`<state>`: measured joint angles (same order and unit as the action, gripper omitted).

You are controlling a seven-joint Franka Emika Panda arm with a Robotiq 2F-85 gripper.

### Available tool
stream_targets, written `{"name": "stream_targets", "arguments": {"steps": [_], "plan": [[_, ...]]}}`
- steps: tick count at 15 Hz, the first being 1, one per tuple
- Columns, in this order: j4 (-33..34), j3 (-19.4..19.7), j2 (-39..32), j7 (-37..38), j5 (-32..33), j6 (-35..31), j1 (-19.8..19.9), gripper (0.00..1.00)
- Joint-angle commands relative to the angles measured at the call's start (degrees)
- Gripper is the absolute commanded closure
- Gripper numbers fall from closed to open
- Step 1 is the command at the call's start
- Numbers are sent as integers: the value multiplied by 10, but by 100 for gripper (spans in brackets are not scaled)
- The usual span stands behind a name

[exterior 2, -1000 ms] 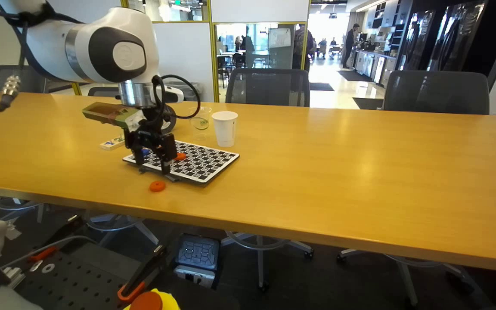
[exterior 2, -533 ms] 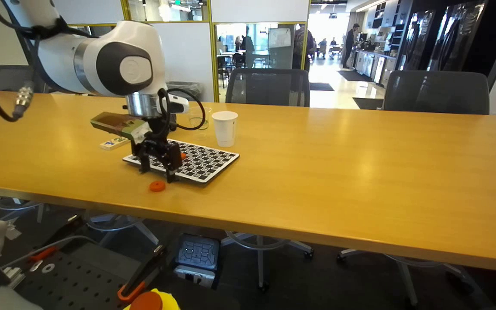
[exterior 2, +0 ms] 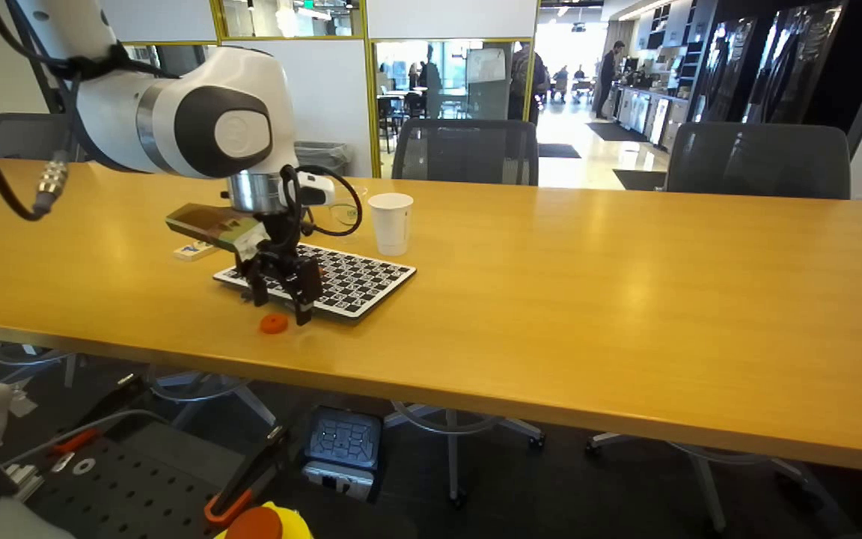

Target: Put two rings in the clear cup and the rest in the white cup

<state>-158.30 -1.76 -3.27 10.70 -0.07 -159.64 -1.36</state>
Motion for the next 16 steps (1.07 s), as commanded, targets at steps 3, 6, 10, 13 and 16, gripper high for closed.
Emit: {"name": "stream_targets", "arguments": {"steps": [3,6,10,13,16], "plan": [[1,2,-6,-16,-22,-16,1,0],[1,0,-6,-22,-35,-12,1,0],[1,0,-6,-26,-47,-6,1,0],[1,0,-6,-27,-51,-4,1,0],[1,1,-8,-26,-46,-7,0,25]]}}
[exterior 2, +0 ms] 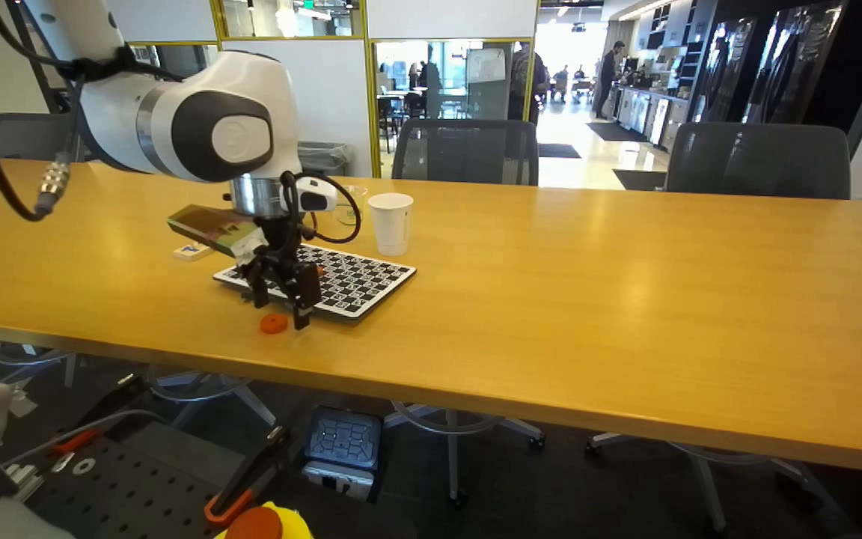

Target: Put two rings in the clear cup and the rest in the white cup

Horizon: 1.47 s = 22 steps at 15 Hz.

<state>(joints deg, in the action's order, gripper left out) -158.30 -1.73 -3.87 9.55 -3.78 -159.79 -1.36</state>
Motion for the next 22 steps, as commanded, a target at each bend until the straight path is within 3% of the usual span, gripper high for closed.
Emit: {"name": "stream_targets", "arguments": {"steps": [1,8,13,15,22], "plan": [[1,1,-2,-15,-9,-5,0,26],[1,2,-2,-16,-10,-3,1,79],[2,2,16,-23,-17,16,2,79],[3,9,36,-3,11,35,2,79],[-9,25,164,-48,-13,78,13,79]]}}
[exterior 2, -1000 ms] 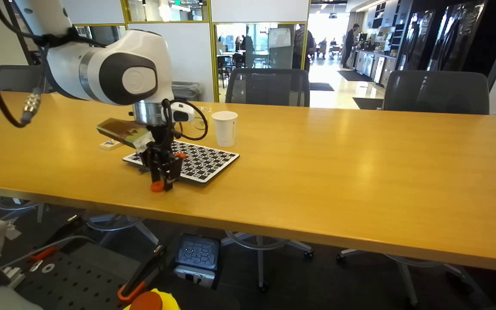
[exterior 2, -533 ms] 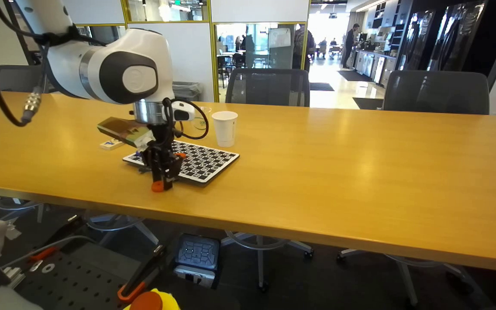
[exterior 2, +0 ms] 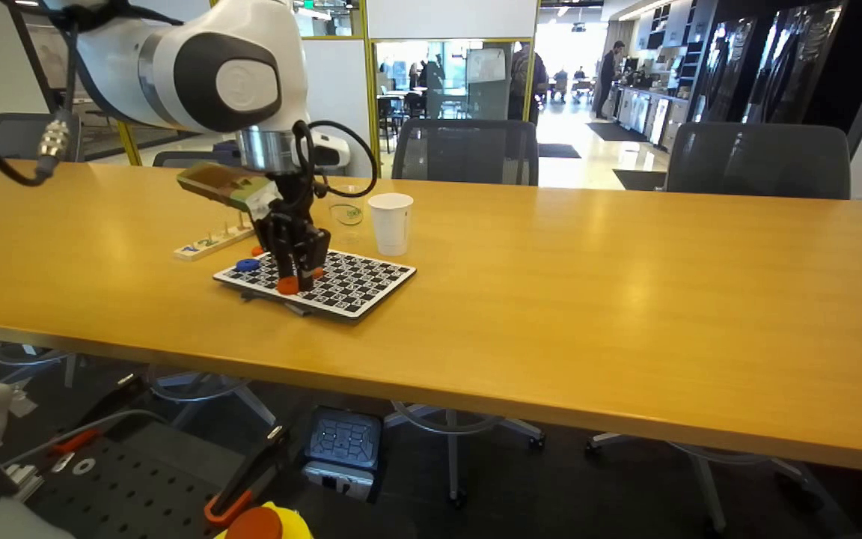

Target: Put two rings in the clear cup and the rest in the white cup

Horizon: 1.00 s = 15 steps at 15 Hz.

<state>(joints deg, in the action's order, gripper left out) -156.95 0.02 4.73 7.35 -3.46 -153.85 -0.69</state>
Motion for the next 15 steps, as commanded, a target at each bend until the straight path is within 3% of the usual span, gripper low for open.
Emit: {"name": "stream_targets", "arguments": {"steps": [1,5,10,15], "plan": [[-6,11,79,-29,-17,27,7,79],[28,19,87,-34,-20,11,5,79],[110,21,32,-57,-49,-32,-5,79],[229,24,-46,-116,-101,6,-9,79]]}}
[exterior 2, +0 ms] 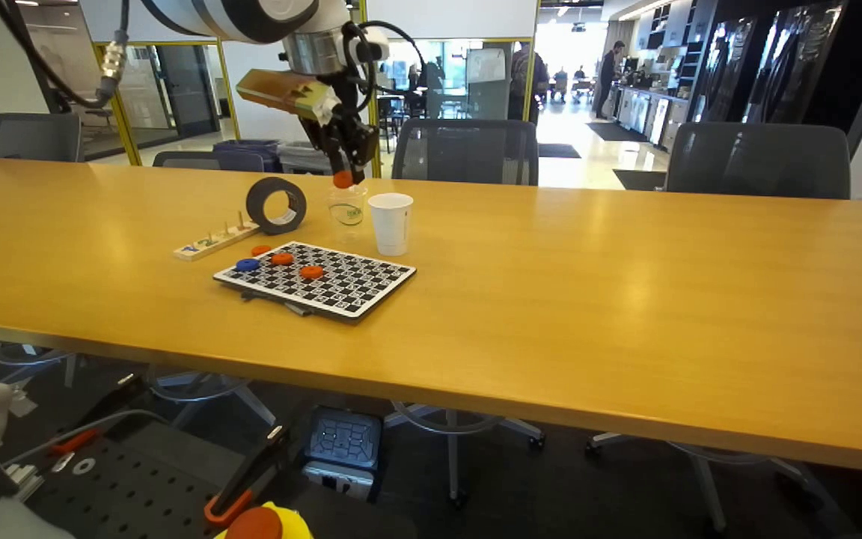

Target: Put two rings in the clear cup and the rest in the white cup

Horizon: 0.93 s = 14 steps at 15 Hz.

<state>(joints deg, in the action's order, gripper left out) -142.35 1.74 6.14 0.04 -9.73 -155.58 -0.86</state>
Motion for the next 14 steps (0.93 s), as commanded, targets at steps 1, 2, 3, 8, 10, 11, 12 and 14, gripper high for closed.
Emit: {"name": "stream_targets", "arguments": {"steps": [1,2,3,8,10,11,12,14], "plan": [[108,4,-79,-50,-45,31,-4,79],[131,1,-96,-56,-52,42,0,79],[156,-2,-116,-57,-54,52,4,79],[260,-10,-200,-50,-49,103,24,79],[290,-14,-223,-51,-51,123,33,79],[301,-15,-233,-49,-50,129,37,79],[311,-16,-242,-47,-49,134,40,79],[328,-17,-257,-47,-49,145,46,79]]}}
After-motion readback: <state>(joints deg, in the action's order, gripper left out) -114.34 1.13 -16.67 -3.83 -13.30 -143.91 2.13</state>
